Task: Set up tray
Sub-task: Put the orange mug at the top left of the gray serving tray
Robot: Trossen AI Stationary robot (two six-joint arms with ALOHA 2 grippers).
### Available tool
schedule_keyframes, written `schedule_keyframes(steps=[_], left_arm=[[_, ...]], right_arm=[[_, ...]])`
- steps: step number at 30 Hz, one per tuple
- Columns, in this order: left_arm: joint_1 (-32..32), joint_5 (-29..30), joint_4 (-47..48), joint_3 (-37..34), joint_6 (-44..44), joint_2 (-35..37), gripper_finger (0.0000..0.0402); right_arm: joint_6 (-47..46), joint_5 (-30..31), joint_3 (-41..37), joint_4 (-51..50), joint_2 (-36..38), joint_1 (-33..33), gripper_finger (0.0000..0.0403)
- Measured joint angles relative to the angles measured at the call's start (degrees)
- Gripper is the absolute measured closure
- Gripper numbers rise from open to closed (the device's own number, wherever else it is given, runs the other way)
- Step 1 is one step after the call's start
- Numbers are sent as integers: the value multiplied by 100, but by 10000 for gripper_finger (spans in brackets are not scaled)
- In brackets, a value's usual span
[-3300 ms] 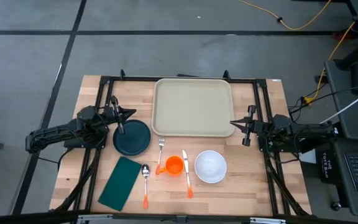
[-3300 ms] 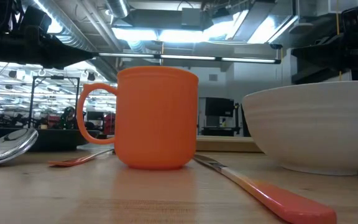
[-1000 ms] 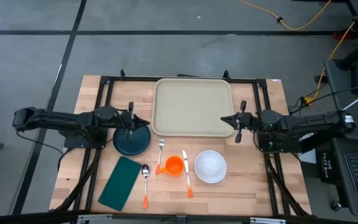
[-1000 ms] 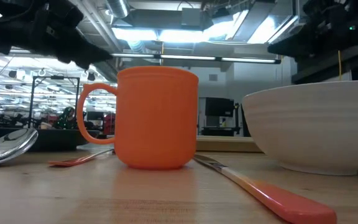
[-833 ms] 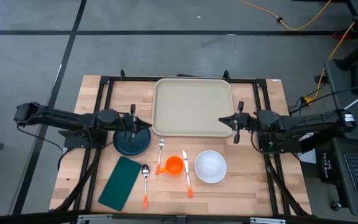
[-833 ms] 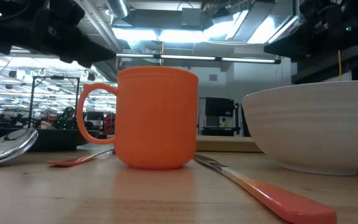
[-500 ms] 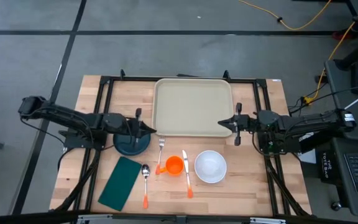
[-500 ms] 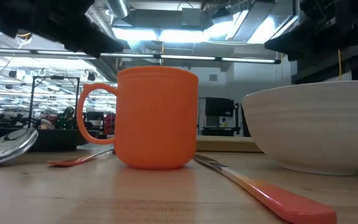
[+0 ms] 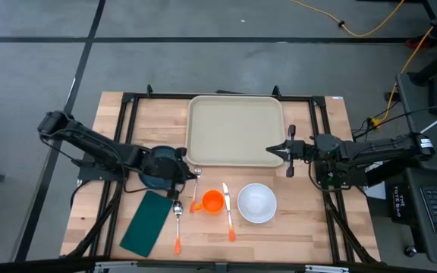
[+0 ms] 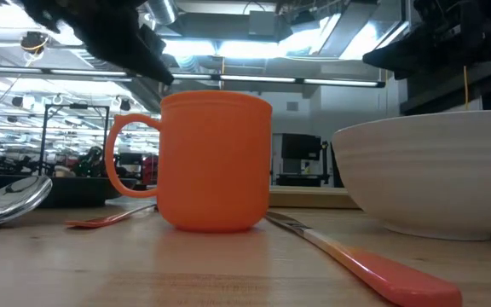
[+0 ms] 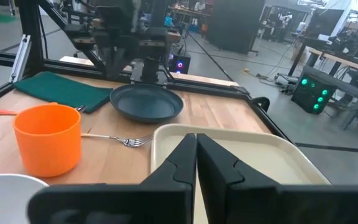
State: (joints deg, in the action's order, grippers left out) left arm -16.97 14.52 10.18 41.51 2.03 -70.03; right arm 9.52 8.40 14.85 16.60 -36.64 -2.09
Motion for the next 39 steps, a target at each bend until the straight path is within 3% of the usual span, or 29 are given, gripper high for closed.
schedule_keyframes(steps=[5, 13, 23, 39], left_arm=[[-294, 199, 989, 755, 583, -393, 400], [-730, 346, 1166, 1443, 1017, -831, 400], [-1111, 434, 2325, 2797, 1284, -2057, 400], [-1331, 1027, 2398, 4006, 1092, -2580, 400]], right_arm=[[0, 0, 0, -7, 0, 0, 384], [287, -8, 0, 306, 4, 0, 384], [144, -11, 0, 339, 4, 0, 384], [302, -9, 0, 319, 0, 0, 384]])
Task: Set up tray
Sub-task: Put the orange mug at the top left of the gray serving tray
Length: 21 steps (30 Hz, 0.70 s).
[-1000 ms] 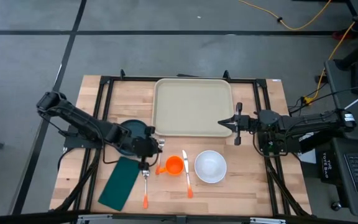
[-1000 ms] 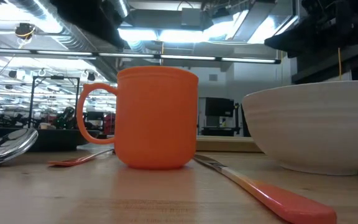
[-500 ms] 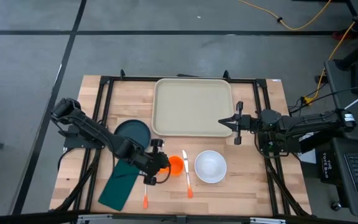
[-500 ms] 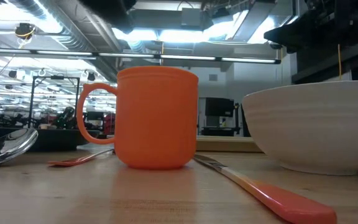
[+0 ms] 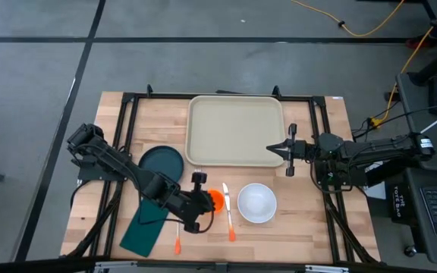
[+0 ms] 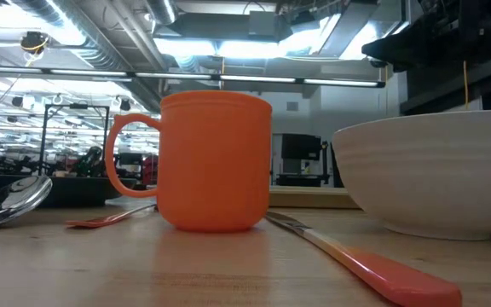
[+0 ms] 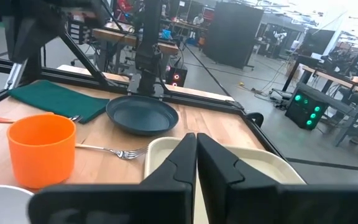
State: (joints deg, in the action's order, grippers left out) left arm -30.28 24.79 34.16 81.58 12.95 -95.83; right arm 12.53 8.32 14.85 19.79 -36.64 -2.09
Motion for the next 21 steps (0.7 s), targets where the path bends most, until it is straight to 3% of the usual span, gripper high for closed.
schedule_keyframes(steps=[21], left_arm=[[0, 62, 83, 57, -22, 0, 398]], right_arm=[[-2, 7, 0, -65, 0, 0, 384]])
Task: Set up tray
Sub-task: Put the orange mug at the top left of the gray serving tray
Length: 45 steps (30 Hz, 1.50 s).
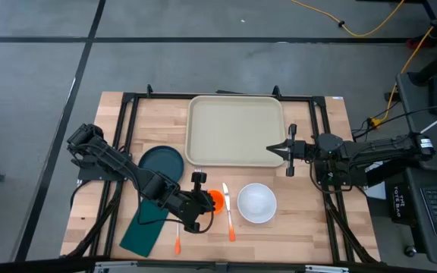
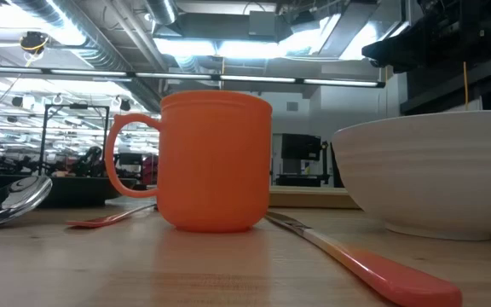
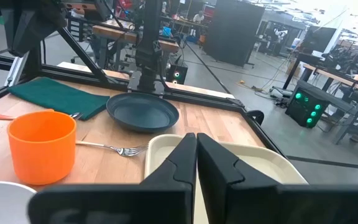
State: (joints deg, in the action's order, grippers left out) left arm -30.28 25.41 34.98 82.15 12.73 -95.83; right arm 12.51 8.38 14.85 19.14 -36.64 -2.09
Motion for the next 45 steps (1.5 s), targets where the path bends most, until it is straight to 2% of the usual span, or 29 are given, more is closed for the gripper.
schedule_keyframes(steps=[8, 12, 24, 31, 45], left_arm=[[0, 2, 0, 0, 0, 0, 397], [0, 9, 0, 0, 0, 0, 382], [0, 206, 0, 0, -302, 0, 270], [0, 238, 0, -1, -302, 2, 226], [43, 146, -218, 0, -74, -88, 210]], right_arm=[[-1, 0, 0, -48, 2, 0, 384], [0, 0, 0, -55, 2, 1, 384], [-2, 0, 0, -68, 2, 0, 384], [-2, 0, 0, -84, 2, 0, 384], [-2, 0, 0, -101, 2, 0, 384]])
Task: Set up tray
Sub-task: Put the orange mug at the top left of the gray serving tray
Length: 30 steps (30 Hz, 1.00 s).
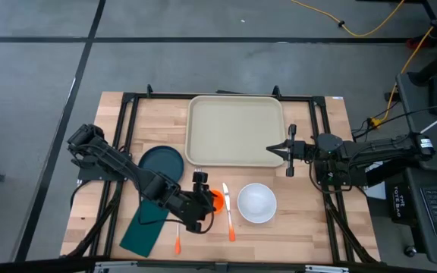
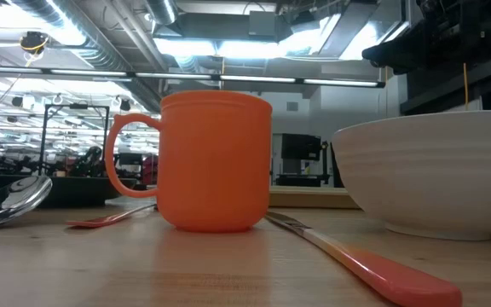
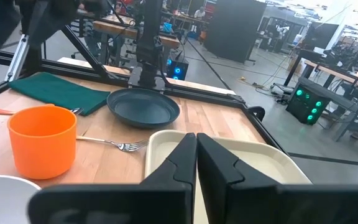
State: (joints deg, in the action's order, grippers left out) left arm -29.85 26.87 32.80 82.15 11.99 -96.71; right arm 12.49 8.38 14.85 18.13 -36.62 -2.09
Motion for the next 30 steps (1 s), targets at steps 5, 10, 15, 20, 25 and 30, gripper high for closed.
schedule_keyframes(steps=[5, 10, 15, 20, 25, 30], left_arm=[[102, -362, -41, -4, -232, -343, 210], [114, -650, -192, -3, -61, -499, 210], [149, -718, -103, -2, 340, -645, 210], [147, -715, 352, 0, 743, -727, 210], [162, -852, 629, -4, 1359, -843, 210], [160, -871, 554, -4, 1431, -925, 210]], right_arm=[[0, 0, 0, -2, 0, 2, 384], [0, 0, 0, -8, 0, 2, 384], [2, 0, 0, -33, -2, 2, 384], [2, 2, 0, -52, -2, 0, 384], [2, 4, 0, -52, -2, 1, 384], [2, 15, 0, -57, -2, 2, 384]])
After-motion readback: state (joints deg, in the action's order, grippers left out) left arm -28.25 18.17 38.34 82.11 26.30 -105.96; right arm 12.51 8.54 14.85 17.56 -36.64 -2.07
